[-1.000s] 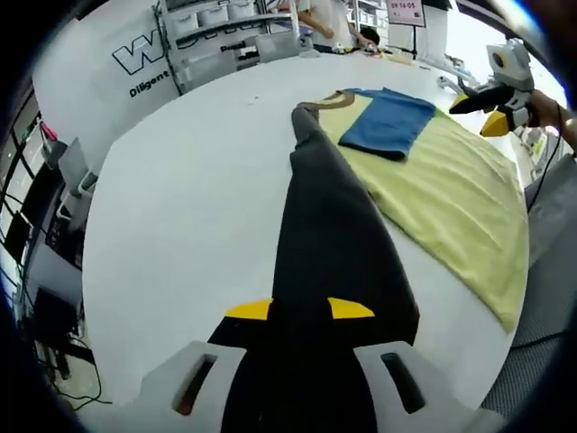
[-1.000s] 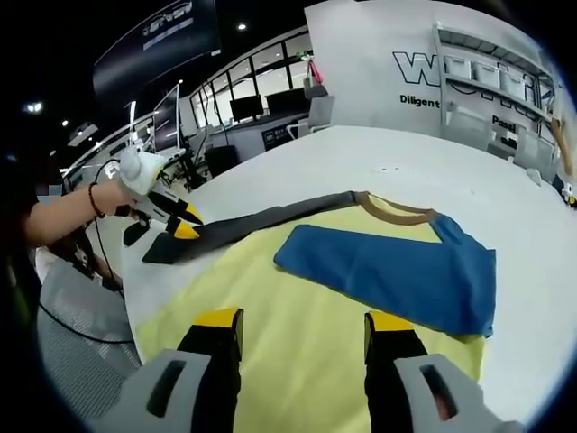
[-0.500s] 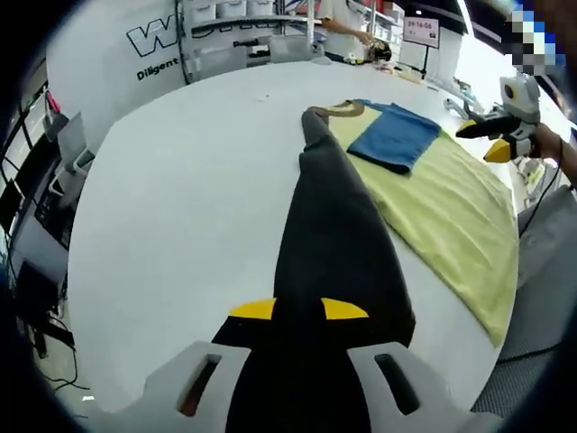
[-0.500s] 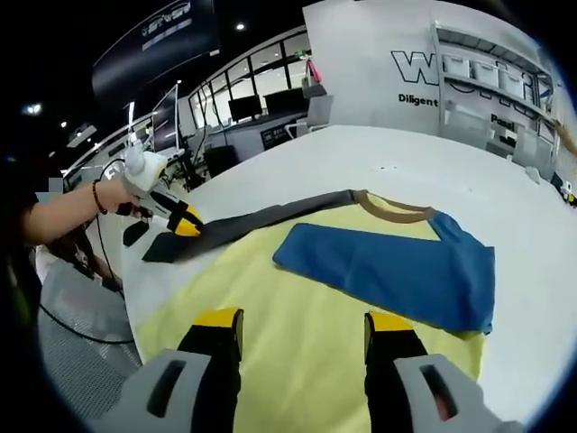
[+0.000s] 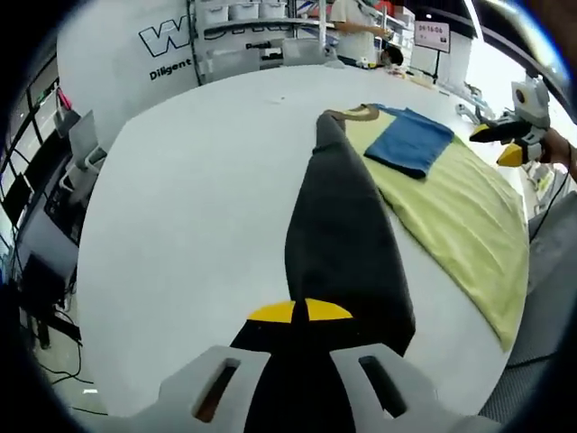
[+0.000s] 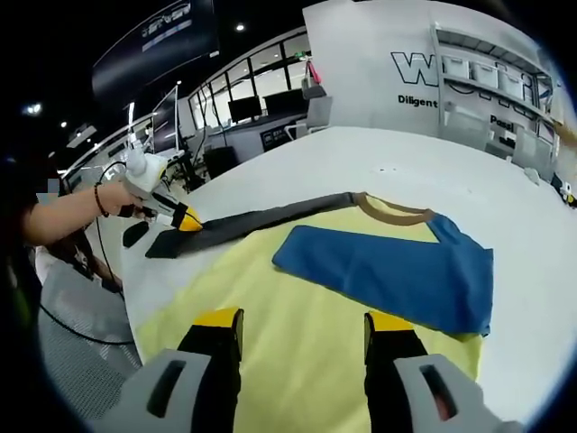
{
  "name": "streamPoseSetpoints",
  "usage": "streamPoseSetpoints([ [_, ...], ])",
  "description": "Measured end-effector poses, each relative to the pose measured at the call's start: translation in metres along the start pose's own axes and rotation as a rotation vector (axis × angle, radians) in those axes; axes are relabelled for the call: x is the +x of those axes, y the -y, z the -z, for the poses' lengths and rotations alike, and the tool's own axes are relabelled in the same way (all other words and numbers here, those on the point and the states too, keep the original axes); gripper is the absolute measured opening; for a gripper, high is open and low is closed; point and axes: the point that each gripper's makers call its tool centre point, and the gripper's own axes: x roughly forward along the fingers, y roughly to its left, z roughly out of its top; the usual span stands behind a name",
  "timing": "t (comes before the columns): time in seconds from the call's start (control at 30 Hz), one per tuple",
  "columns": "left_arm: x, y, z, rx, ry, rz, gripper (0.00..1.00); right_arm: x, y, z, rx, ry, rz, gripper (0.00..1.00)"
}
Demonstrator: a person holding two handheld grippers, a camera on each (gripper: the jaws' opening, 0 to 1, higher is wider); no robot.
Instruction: Fold the garment on the visible template until the final outline fits inside the template.
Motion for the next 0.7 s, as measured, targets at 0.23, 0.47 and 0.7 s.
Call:
streamPoseSetpoints([
  [0.23,0.002,-0.019,-0.003,0.021,-0.006,-0.057,0.01,0.0,0.0,-0.001,-0.002,0.0,0.0,0.51],
  [0.47,0.006,-0.039,-0.008,0.074,-0.023,-0.096,0.01,0.001,0.0,0.0,-0.001,-0.004,-0.001,0.51],
  [0.7,0.01,-0.053,-0.011,0.094,-0.031,-0.114,0.01,0.001,0.001,0.0,0.002,-0.003,0.004,0.51],
])
